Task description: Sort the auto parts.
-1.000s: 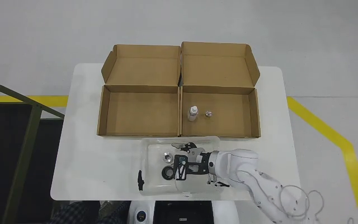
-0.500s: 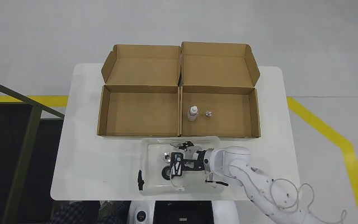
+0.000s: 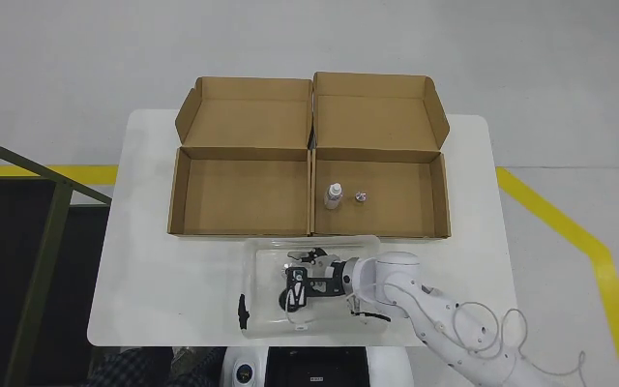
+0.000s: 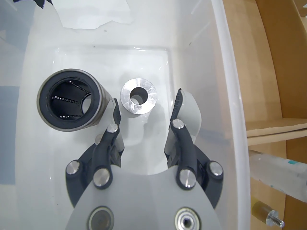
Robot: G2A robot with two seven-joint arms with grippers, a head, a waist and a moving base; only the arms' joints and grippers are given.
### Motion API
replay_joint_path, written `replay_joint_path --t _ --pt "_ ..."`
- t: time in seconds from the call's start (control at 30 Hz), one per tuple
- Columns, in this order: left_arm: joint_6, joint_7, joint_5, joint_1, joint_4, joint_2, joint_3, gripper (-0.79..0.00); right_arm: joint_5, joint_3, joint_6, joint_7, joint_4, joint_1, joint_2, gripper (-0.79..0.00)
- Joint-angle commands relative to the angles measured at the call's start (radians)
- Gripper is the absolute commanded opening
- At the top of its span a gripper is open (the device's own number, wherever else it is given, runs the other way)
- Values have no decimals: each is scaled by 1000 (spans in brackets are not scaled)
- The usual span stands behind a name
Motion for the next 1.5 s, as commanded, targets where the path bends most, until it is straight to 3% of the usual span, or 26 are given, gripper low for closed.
replay_joint_path --t 0.0,0.5,0.6,0.7,1.47 --pt "0 0 0 0 0 0 0 0 1 -10 3 1 9 7 -5 -372" --pt "0 0 0 0 0 0 0 0 11 -46 1 19 50 45 -30 -425" --pt "0 0 0 0 0 0 0 0 10 -50 -2 26 50 48 -32 -563" --pt "0 0 0 0 0 0 0 0 11 -49 -7 28 46 47 -33 -785" --pt "0 0 0 0 0 0 0 0 78 71 -63 -38 -93 -37 -3 -785"
